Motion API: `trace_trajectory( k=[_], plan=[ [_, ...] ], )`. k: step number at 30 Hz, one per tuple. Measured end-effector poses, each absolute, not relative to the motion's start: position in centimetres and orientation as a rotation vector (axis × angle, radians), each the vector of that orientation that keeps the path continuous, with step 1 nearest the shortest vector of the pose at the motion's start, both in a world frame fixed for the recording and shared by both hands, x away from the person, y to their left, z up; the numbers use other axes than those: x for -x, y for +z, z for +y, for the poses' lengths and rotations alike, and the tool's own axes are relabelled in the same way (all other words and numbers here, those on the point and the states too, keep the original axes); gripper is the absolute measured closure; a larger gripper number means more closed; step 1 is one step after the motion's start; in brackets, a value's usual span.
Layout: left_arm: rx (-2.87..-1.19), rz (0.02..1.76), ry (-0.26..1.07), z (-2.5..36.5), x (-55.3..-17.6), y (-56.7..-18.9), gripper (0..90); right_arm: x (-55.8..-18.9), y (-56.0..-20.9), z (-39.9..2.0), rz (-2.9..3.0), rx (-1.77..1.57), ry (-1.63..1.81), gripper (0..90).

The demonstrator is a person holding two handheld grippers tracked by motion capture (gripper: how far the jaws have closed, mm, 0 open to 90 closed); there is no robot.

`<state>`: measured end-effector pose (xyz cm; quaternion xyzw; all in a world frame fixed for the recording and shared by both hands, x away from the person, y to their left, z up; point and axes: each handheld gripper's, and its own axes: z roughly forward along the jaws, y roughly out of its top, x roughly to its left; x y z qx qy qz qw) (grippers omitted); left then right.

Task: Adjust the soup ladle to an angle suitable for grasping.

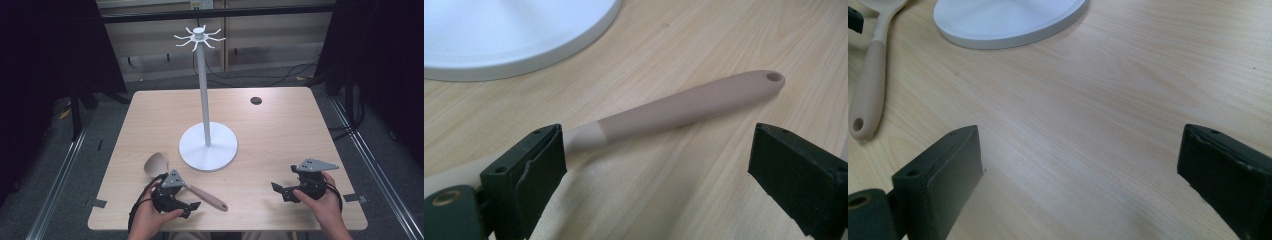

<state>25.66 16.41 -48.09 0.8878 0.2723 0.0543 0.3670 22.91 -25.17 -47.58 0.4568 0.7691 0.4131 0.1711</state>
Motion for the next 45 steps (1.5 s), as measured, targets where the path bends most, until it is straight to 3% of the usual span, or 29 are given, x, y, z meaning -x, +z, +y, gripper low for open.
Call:
trace_trajectory(
  k=[11, 19, 28, 41, 45],
  plan=[
    [-2.295, 0.720, 0.112, 17.5, -25.2, -48.1, 18.3, -23.6, -47.4, -24.4, 2.186, -1.266, 1.191, 4.1],
    [-2.295, 0.731, 0.099, 17.8, -24.9, -48.1, 36.9, -24.0, -47.5, -24.0, 2.195, -1.264, 1.191, 4.2],
    [-2.300, 0.740, 0.061, 17.8, -24.9, -48.3, 64.4, -24.1, -47.4, -24.1, 2.190, -1.264, 1.194, 4.4],
    [-2.335, 0.721, 0.083, 17.0, -25.4, -48.5, 82.9, -24.1, -47.4, -24.2, 2.198, -1.255, 1.190, 4.4],
    [-2.348, 0.700, 0.084, 16.8, -25.5, -48.6, 85.0, -24.0, -47.5, -24.2, 2.197, -1.263, 1.189, 4.4]
  ],
)
